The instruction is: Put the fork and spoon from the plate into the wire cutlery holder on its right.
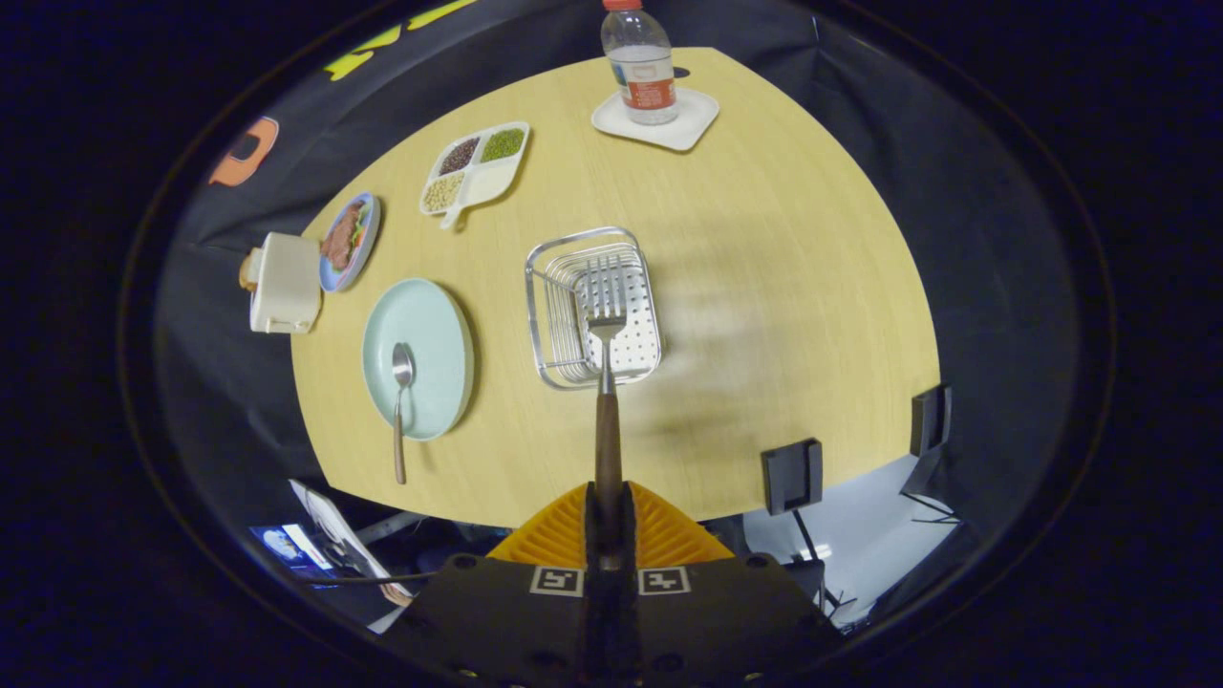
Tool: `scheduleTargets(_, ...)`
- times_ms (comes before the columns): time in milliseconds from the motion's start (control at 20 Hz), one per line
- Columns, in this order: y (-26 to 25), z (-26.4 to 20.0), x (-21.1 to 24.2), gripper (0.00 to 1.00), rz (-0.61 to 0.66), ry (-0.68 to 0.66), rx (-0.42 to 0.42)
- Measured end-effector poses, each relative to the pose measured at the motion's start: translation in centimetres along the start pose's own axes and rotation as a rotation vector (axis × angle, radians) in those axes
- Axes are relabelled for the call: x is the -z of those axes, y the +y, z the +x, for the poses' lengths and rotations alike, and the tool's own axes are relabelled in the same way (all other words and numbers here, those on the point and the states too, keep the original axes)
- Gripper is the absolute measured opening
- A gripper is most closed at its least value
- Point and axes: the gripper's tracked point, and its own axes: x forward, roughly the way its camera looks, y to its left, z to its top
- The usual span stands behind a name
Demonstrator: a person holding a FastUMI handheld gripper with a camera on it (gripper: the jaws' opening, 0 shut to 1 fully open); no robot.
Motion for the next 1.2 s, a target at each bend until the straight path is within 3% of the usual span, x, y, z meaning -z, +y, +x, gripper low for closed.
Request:
scheduleTargets(200,0.6,-0.8,-1.4,0.1,-0.008,-0.052,0.0)
scheduleTargets(300,1.5,-0.9,-1.7,0.22,-0.005,-0.072,-0.021)
scheduleTargets(400,2.0,-1.4,-2.1,0.37,-0.016,-0.1,-0.031)
scheduleTargets(550,2.6,-2.6,-3.2,0.75,-0.088,-0.193,-0.001)
scheduleTargets(850,7.4,-6.7,-4.2,0.96,-0.244,-0.393,0.04)
scheduleTargets(1200,17.1,-3.6,0.6,0.96,-0.304,-0.342,-0.046)
